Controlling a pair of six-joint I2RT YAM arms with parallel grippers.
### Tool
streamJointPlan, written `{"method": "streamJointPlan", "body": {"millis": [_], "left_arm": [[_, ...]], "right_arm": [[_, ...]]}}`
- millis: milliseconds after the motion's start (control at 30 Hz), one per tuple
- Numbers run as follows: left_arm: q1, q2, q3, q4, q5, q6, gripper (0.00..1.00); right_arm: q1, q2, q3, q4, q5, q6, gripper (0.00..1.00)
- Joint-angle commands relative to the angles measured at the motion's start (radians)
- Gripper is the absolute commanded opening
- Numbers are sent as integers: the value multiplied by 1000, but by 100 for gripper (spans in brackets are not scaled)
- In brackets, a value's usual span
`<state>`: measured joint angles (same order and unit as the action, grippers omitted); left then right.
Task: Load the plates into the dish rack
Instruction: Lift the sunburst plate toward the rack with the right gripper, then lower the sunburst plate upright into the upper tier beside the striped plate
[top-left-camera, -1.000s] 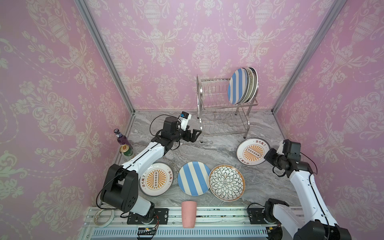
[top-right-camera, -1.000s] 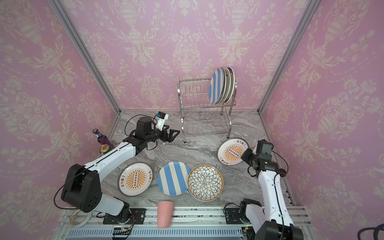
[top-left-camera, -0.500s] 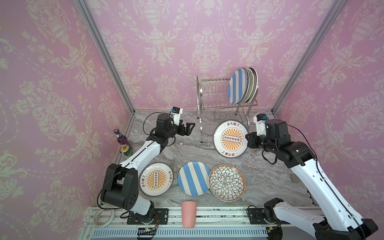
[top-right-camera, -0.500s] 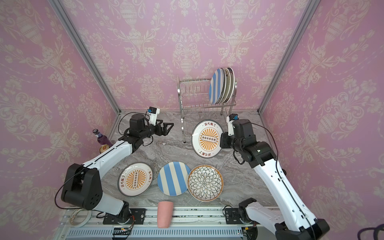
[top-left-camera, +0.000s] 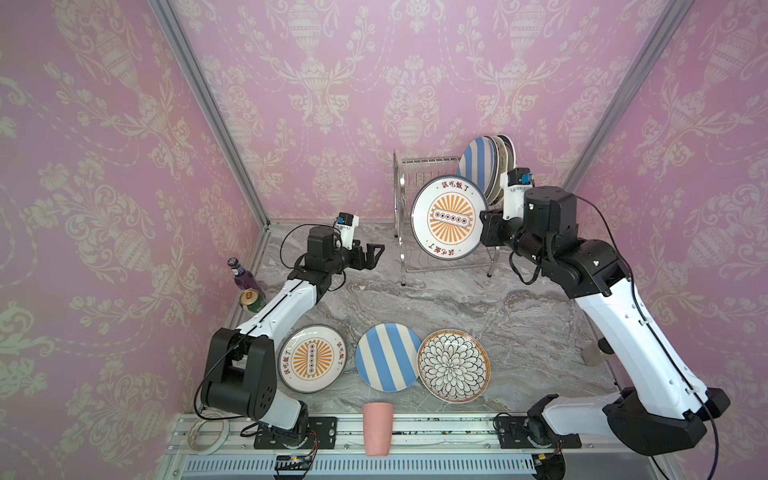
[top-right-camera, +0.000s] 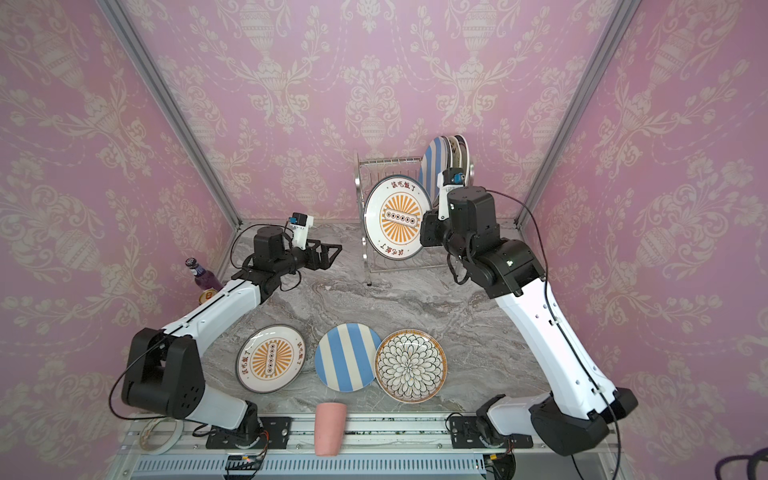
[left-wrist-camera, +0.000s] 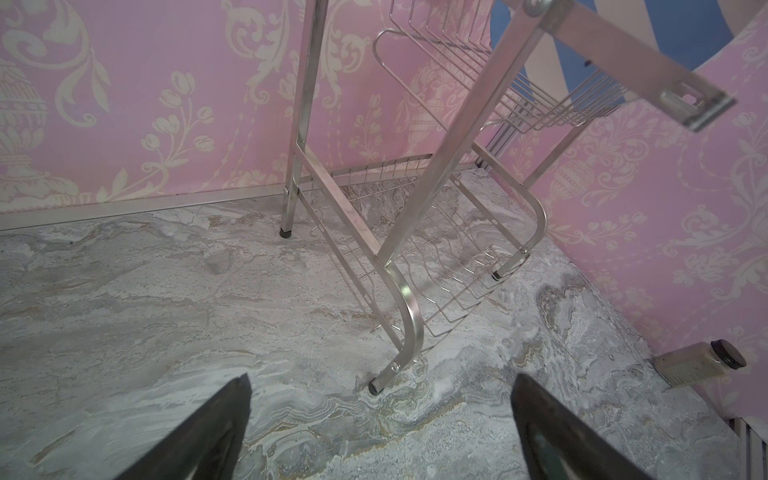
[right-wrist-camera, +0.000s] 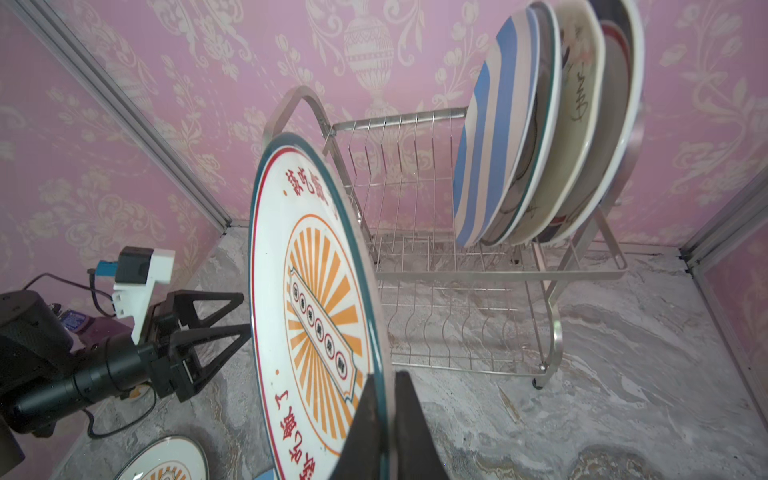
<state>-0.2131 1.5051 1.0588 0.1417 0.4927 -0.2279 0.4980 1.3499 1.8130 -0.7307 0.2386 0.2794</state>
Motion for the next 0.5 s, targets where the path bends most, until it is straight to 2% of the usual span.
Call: {"method": "streamJointPlan", "body": {"millis": [0,167,467], "left_arm": [[1,-26,8,-1,33,-29,99],[0,-10,26,2,65,-48,99],[1,-10,51,-35,76,-53,99]], "right_arm": [[3,32,105,103,117,-32,0],[-2,116,222,170,244,-115,0],[-36,351,445,248,383,-193,0]]}}
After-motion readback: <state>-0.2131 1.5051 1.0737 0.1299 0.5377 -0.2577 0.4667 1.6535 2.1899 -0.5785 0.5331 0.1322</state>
